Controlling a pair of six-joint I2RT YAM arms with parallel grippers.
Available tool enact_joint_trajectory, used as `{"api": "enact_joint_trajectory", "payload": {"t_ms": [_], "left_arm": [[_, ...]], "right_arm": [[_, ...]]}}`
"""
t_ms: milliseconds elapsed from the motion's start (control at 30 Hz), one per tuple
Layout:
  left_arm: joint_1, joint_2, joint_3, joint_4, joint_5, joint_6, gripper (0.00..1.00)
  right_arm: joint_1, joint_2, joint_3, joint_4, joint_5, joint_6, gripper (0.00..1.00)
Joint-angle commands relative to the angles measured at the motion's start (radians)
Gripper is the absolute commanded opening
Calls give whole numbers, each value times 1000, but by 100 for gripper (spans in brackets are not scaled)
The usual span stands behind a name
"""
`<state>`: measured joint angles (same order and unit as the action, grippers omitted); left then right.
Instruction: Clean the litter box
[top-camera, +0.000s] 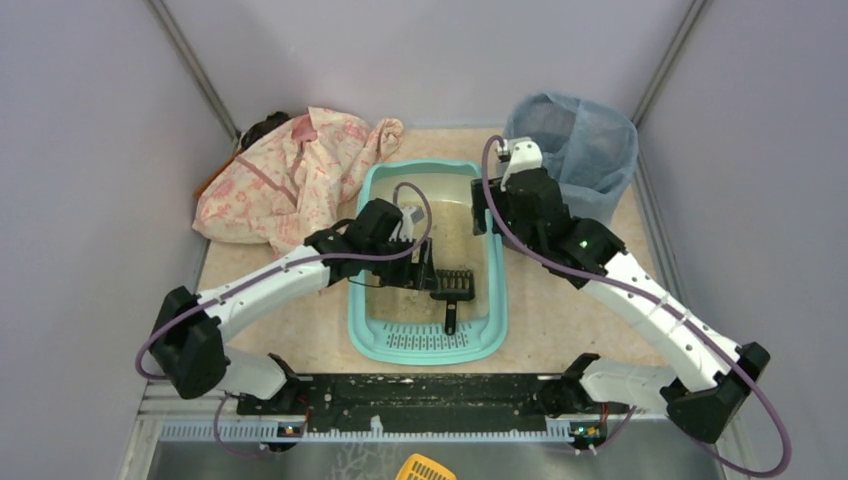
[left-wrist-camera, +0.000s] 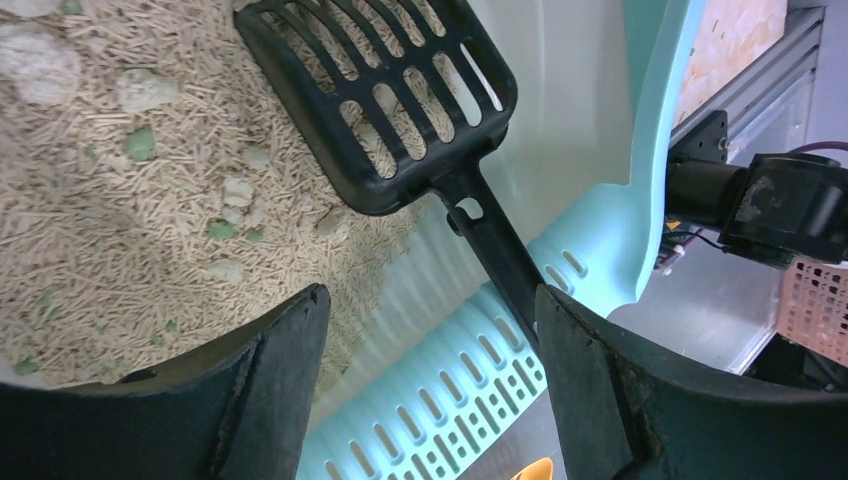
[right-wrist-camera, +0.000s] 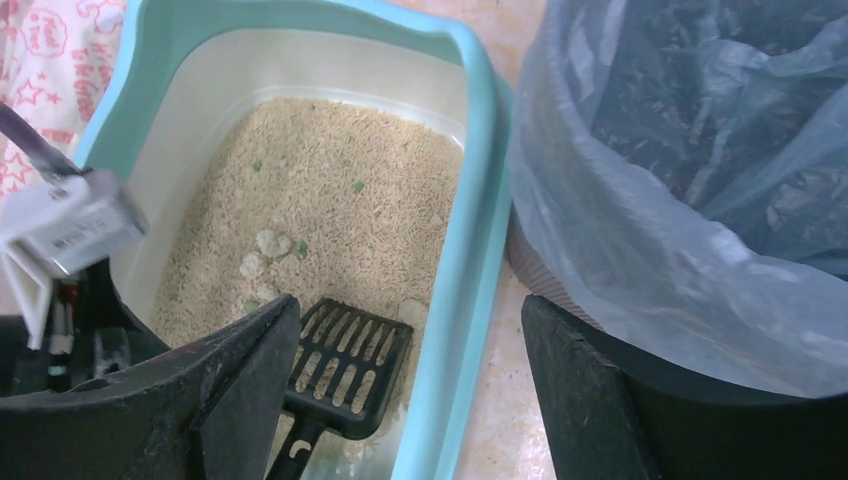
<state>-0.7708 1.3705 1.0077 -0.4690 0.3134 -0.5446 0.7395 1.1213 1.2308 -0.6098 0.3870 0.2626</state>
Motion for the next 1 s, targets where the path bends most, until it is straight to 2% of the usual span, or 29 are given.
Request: {"api": "enact_joint_trajectory", "payload": {"t_ms": [0, 233, 467, 700, 967], "left_arm": [[-65, 45, 63, -44, -78, -59, 81], [-118, 141, 95, -23, -103, -136, 80], [-134, 135, -6, 90, -65, -222, 79], [-160, 195, 29, 102, -73, -232, 78], [-172, 254, 21, 161, -19, -241, 75]], "right_arm": [[-16, -74, -28, 48, 50, 20, 81], [-37, -126, -64, 51, 47, 17, 80], [-59, -171, -104, 60, 40, 13, 80], [-69, -180, -124, 65, 27, 18, 80], [-82, -183, -133, 59, 27, 15, 80]]}}
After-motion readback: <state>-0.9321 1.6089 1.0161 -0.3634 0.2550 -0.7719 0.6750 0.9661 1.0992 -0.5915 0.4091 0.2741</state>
